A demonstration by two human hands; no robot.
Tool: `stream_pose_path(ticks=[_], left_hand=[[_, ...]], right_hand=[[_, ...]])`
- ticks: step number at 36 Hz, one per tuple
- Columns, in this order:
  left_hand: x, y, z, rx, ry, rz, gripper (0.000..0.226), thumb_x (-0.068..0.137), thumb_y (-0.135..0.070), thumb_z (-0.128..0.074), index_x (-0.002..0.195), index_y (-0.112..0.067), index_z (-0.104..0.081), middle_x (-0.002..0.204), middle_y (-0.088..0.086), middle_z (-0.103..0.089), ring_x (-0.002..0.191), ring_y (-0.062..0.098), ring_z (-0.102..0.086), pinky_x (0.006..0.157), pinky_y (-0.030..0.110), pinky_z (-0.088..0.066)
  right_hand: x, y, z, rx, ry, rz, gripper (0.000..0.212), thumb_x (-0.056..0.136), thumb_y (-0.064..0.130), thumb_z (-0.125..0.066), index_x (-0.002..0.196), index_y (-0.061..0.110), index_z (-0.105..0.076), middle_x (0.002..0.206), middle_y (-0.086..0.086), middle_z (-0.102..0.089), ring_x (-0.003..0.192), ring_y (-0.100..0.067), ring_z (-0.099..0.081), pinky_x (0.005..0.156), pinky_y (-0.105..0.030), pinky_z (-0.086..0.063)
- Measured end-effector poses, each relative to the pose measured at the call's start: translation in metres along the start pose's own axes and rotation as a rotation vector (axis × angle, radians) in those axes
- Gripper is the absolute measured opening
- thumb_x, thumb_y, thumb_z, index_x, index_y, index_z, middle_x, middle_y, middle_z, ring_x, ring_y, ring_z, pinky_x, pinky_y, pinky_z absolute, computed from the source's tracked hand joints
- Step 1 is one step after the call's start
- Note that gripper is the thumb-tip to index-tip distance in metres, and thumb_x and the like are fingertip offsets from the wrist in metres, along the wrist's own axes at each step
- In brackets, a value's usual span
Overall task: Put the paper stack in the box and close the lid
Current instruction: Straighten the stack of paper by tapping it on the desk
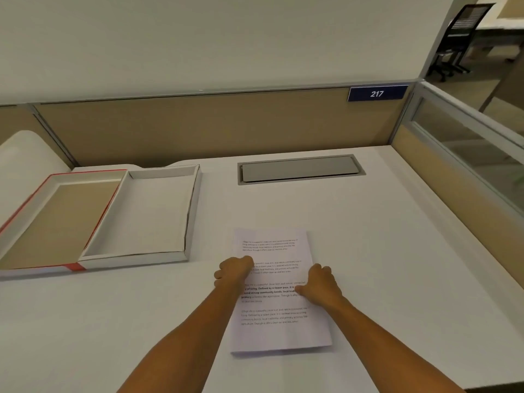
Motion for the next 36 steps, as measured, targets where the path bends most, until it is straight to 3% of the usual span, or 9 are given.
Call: stream_pose_path(ticks=[8, 12, 14, 16, 19, 25, 29, 33, 36], left_hand=[[-0.003, -0.009, 0.0, -0.086, 0.072, 0.003, 0.062, 0.083, -0.02, -0.062, 0.133, 0.001, -0.03, 0.128, 0.016, -0.038, 0.108, 0.03, -0.044, 0.073, 0.039, -0.047], [-0.002, -0.009, 0.002, -0.093, 0.115, -0.022, 0.065, 0.084, -0.014, -0.061, 0.134, 0.002, -0.022, 0.117, 0.012, -0.042, 0.114, 0.032, -0.048, 0.094, 0.044, -0.051], [-0.002, -0.01, 0.004, -0.118, 0.142, -0.032, 0.067, 0.087, -0.012, -0.06, 0.137, 0.002, -0.018, 0.097, 0.006, -0.041, 0.107, 0.029, -0.047, 0.085, 0.04, -0.05], [-0.003, -0.008, 0.005, -0.15, 0.14, -0.042, 0.069, 0.086, -0.011, -0.062, 0.137, 0.0, -0.017, 0.098, 0.01, -0.046, 0.107, 0.029, -0.049, 0.085, 0.04, -0.05], [-0.001, 0.002, 0.006, -0.185, 0.14, -0.157, 0.065, 0.081, -0.009, -0.071, 0.124, -0.007, -0.023, 0.109, 0.017, -0.057, 0.103, 0.035, -0.063, 0.087, 0.051, -0.057], [0.0, 0.022, 0.014, -0.368, 0.249, -0.181, 0.031, 0.077, -0.005, -0.081, 0.104, 0.003, -0.068, 0.089, 0.015, -0.076, 0.065, 0.029, -0.076, 0.05, 0.035, -0.059], [-0.005, 0.017, 0.016, -0.36, 0.305, -0.181, 0.025, 0.08, -0.005, -0.078, 0.101, -0.003, -0.064, 0.096, 0.016, -0.075, 0.075, 0.032, -0.075, 0.051, 0.038, -0.059], [-0.014, 0.01, 0.014, -0.325, 0.28, -0.211, 0.013, 0.086, -0.005, -0.072, 0.086, -0.01, -0.06, 0.084, 0.012, -0.071, 0.068, 0.028, -0.072, 0.042, 0.032, -0.055], [-0.019, 0.009, 0.011, -0.319, 0.252, -0.261, 0.019, 0.088, -0.006, -0.069, 0.105, -0.004, -0.059, 0.098, 0.017, -0.072, 0.077, 0.032, -0.073, 0.051, 0.037, -0.06]], right_hand=[[0.001, -0.001, 0.001, -0.003, 0.003, -0.002, 0.075, 0.084, 0.041, -0.076, 0.138, 0.003, -0.04, 0.138, -0.018, -0.044, 0.124, -0.032, -0.054, 0.099, -0.039, -0.051], [0.001, -0.001, 0.0, -0.008, -0.003, 0.002, 0.075, 0.083, 0.042, -0.077, 0.137, 0.003, -0.041, 0.136, -0.017, -0.045, 0.123, -0.031, -0.055, 0.098, -0.039, -0.052], [0.001, -0.001, 0.0, -0.018, -0.01, 0.005, 0.075, 0.083, 0.042, -0.076, 0.137, 0.003, -0.042, 0.136, -0.017, -0.046, 0.122, -0.031, -0.055, 0.097, -0.039, -0.052], [0.0, -0.001, -0.001, -0.027, -0.016, 0.007, 0.074, 0.083, 0.041, -0.076, 0.137, 0.003, -0.042, 0.135, -0.017, -0.047, 0.122, -0.031, -0.055, 0.096, -0.039, -0.052], [-0.001, -0.002, -0.001, -0.036, -0.023, 0.01, 0.073, 0.084, 0.042, -0.076, 0.136, 0.003, -0.042, 0.134, -0.016, -0.047, 0.121, -0.03, -0.055, 0.094, -0.038, -0.052], [-0.001, -0.002, -0.001, -0.017, -0.022, 0.005, 0.076, 0.083, 0.042, -0.076, 0.138, 0.003, -0.04, 0.136, -0.017, -0.046, 0.123, -0.031, -0.054, 0.095, -0.039, -0.052], [-0.001, -0.003, -0.001, 0.016, -0.021, -0.001, 0.076, 0.083, 0.042, -0.077, 0.138, 0.003, -0.041, 0.136, -0.017, -0.046, 0.124, -0.031, -0.053, 0.096, -0.039, -0.052], [-0.001, -0.007, -0.002, 0.066, -0.013, 0.005, 0.075, 0.083, 0.041, -0.077, 0.136, 0.002, -0.042, 0.135, -0.018, -0.045, 0.122, -0.032, -0.054, 0.097, -0.038, -0.052], [-0.001, -0.013, -0.004, 0.145, -0.024, 0.009, 0.076, 0.081, 0.041, -0.079, 0.135, 0.002, -0.042, 0.134, -0.018, -0.045, 0.119, -0.031, -0.055, 0.097, -0.035, -0.051]])
Point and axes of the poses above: each hand's wrist, its own x-axis towards the middle knuckle, its own z-axis out of the back of the hand, y = z × x, the point moved 1 cm from there along x, towards the middle knuckle
